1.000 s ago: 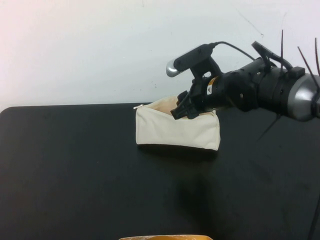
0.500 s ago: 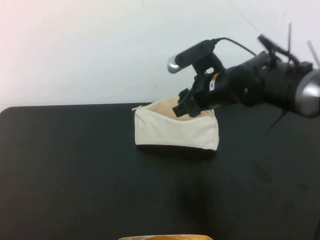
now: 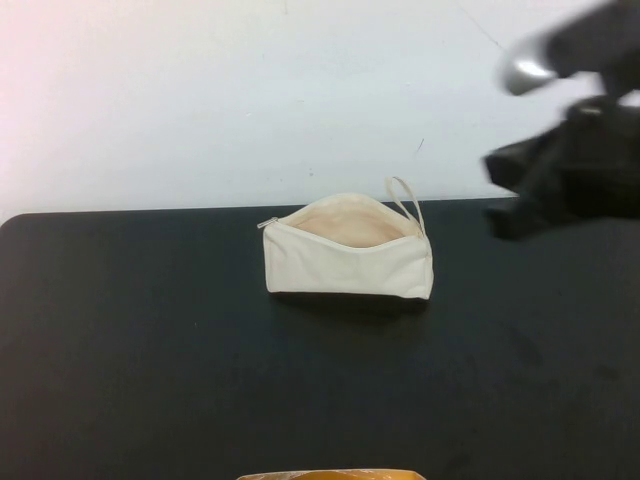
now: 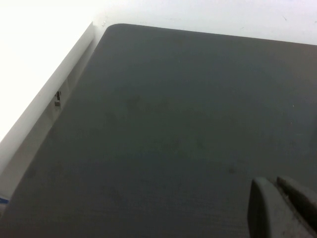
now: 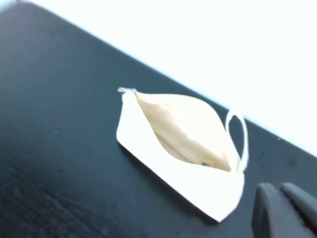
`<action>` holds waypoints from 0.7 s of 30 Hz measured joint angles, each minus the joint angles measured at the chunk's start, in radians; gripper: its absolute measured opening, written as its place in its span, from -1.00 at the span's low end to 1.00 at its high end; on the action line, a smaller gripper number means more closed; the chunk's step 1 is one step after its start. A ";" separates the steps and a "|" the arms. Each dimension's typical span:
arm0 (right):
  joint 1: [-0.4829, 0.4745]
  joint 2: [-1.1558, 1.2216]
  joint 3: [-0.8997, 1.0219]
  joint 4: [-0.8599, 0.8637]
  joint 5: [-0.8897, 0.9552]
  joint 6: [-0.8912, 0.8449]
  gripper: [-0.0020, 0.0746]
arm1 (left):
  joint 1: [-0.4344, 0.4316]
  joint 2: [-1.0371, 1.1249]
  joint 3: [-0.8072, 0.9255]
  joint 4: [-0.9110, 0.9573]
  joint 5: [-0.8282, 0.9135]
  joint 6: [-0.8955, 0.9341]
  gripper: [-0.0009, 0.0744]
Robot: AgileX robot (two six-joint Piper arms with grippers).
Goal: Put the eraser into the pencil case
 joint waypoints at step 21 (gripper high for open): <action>-0.015 -0.896 0.668 -0.371 -0.109 0.102 -0.95 | 0.000 0.000 0.000 0.000 0.000 0.000 -0.98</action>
